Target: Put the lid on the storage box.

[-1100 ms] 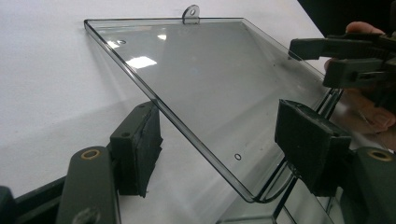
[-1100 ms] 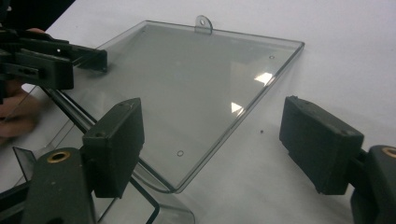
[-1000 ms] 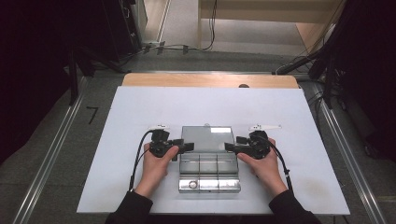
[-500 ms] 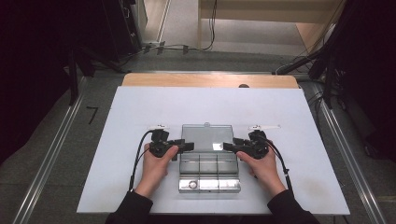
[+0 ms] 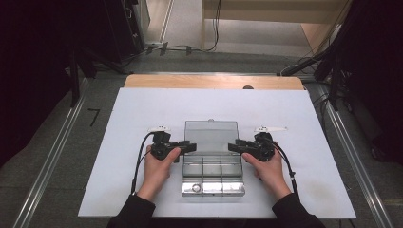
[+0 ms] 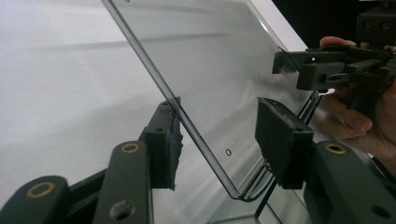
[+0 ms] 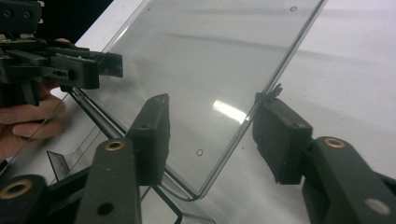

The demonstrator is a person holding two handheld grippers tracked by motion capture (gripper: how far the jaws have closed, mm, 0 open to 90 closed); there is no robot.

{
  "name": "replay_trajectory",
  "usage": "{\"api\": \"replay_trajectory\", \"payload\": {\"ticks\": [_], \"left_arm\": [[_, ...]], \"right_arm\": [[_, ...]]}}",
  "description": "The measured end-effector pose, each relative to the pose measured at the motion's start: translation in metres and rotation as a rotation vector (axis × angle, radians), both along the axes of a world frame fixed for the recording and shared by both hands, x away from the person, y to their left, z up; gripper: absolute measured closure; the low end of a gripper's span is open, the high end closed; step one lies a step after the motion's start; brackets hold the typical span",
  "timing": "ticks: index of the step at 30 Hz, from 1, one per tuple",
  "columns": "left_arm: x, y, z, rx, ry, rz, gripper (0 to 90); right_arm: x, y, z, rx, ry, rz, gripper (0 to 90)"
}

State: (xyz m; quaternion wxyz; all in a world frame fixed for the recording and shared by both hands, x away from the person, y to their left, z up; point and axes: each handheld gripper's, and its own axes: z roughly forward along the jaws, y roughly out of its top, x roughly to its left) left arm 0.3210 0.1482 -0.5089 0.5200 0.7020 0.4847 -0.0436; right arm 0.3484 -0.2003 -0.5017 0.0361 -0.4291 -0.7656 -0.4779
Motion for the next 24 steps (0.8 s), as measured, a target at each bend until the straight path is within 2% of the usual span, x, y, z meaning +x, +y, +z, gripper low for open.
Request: {"api": "replay_trajectory", "payload": {"ticks": [12, 24], "left_arm": [[-0.005, 0.004, 0.009, -0.011, -0.060, 0.011, 64.7], [-0.012, 0.007, 0.017, -0.012, -0.125, -0.013, 73.7]], "right_arm": [[-0.005, -0.006, 0.009, 0.008, -0.085, 0.005, 61.9], [-0.015, -0.014, 0.016, 0.042, -0.172, 0.024, 74.8]]}}
